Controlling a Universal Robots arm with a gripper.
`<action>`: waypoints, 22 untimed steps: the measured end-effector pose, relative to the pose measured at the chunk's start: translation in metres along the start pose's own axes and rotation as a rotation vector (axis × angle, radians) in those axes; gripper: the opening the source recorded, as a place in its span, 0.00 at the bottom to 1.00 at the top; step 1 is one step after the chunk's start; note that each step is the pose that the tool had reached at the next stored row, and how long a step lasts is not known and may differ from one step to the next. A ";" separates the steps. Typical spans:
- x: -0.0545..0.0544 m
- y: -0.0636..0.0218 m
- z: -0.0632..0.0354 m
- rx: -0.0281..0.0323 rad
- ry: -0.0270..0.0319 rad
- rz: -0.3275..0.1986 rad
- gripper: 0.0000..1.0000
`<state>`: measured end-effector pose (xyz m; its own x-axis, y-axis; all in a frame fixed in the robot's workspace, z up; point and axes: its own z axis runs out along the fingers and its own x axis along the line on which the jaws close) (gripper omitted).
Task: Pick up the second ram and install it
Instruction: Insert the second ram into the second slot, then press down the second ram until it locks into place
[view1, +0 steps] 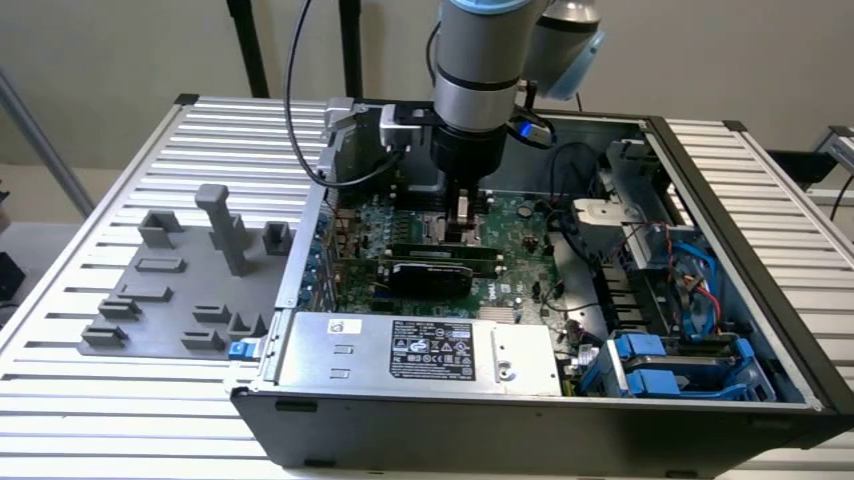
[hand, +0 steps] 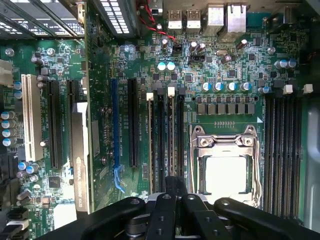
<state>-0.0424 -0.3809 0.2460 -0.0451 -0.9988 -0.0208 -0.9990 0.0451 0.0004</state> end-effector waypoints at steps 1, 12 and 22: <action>0.000 0.0000 0.0000 0.0000 0.0000 0.000 0.11; 0.000 0.0000 0.0000 -0.0001 0.0001 0.000 0.11; 0.000 0.0012 0.0132 0.0003 0.0000 0.000 0.11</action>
<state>-0.0436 -0.3809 0.2328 -0.0450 -0.9988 -0.0208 -0.9990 0.0450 0.0002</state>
